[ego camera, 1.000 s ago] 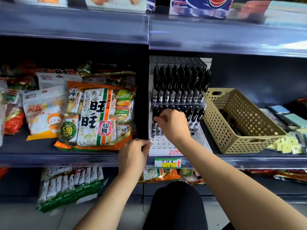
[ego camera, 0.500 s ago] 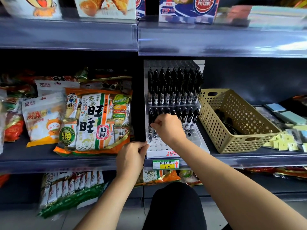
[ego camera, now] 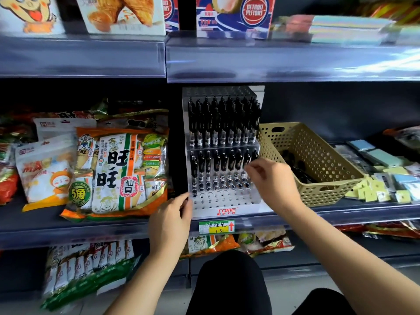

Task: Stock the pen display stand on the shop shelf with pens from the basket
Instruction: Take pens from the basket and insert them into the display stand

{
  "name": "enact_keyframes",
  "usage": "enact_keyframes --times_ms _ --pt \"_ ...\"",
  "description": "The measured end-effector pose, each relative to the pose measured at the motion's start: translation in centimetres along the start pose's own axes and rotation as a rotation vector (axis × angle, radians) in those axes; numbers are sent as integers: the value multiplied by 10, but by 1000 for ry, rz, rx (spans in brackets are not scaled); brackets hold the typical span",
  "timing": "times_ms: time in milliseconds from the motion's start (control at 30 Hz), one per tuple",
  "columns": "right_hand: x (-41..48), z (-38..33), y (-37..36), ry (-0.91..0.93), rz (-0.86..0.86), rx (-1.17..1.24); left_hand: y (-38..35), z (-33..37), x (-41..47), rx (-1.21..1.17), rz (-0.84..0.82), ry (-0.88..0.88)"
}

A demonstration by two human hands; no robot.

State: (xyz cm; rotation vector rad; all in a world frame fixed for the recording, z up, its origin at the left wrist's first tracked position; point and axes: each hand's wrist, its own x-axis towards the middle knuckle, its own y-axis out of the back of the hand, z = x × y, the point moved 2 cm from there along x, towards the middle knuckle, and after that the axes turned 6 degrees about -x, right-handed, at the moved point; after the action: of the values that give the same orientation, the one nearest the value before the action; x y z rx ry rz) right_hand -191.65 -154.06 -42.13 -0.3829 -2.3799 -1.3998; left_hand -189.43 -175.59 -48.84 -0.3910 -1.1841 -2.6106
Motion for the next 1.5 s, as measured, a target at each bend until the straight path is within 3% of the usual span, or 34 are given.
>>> enact_keyframes --times_ms 100,167,333,400,700,867,1067,1167,1400,1500 --pt "-13 41 25 -46 119 -120 -3 7 -5 62 100 -58" --pt "-20 66 39 -74 110 -214 -6 12 -6 55 150 -57" --pt "-18 121 52 -83 -289 -536 -20 48 -11 -41 37 -141" --pt "-18 133 49 -69 -323 -597 -26 65 -13 -116 -35 -183" --pt "-9 136 68 72 -114 -506 -57 121 -9 -415 -256 -56" --pt "-24 115 88 165 -88 -422 -77 148 0 -588 -393 80" --pt "-57 120 73 179 -161 -363 -109 171 8 -448 -604 308" --pt "-64 122 70 201 -105 -340 -123 177 19 -294 -639 274" --pt "-91 127 65 174 -40 -225 -133 192 44 -346 -642 326" --pt "-99 125 65 113 -204 -198 -138 195 44 -174 -597 176"
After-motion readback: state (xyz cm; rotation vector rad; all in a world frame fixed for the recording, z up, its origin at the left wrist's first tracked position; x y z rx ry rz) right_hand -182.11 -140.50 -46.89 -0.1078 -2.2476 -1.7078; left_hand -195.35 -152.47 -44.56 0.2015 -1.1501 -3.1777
